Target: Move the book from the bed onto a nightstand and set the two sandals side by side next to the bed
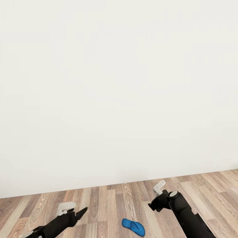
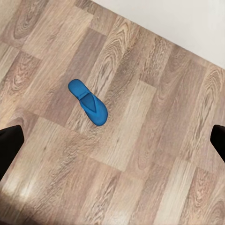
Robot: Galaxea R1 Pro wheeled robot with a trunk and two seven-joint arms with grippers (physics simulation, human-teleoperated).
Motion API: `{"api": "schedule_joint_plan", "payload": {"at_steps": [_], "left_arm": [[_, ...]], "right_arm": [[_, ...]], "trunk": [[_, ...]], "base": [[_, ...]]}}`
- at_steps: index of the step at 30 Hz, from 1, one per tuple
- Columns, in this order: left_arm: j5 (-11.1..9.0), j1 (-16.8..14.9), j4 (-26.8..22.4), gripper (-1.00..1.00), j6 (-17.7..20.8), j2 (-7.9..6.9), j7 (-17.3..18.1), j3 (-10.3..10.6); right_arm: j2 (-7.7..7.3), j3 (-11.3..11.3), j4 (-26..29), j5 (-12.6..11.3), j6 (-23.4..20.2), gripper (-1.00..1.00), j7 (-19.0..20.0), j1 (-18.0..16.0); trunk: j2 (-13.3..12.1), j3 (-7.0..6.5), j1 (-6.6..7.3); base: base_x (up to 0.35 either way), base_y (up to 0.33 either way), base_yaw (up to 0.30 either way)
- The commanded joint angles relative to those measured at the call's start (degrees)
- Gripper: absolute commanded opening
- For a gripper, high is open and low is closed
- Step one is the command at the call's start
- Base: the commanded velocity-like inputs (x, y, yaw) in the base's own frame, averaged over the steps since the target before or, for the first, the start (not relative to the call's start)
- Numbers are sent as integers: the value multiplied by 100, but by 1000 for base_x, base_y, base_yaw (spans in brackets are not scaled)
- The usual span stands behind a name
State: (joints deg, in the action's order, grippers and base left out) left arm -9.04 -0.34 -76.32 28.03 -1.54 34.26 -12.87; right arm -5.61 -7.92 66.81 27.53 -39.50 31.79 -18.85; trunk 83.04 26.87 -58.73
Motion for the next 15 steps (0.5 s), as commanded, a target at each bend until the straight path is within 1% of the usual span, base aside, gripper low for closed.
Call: {"api": "schedule_joint_plan", "payload": {"at_steps": [1, 2, 6, 15], "left_arm": [[-42, -3, 8, 100, 51, 0, 20, -49], [-40, -2, 22, 100, 55, -2, 33, -103], [-37, -3, 40, 100, 60, 2, 50, -173], [-36, -1, 53, 100, 62, 12, 49, -184]], "right_arm": [[-3, -8, 8, 61, -14, 100, 47, -4], [-3, -8, 6, 62, -14, 100, 47, -4], [-3, -8, -19, 66, -14, 100, 46, -4], [5, -8, -70, 61, -14, 100, 46, -4]], "trunk": [[4, 6, 0], [44, 24, -22], [204, 96, -110], [565, 258, -307]], "base": [[0, 0, 0], [0, 0, 0], [0, 0, 0], [0, 0, 0]]}}
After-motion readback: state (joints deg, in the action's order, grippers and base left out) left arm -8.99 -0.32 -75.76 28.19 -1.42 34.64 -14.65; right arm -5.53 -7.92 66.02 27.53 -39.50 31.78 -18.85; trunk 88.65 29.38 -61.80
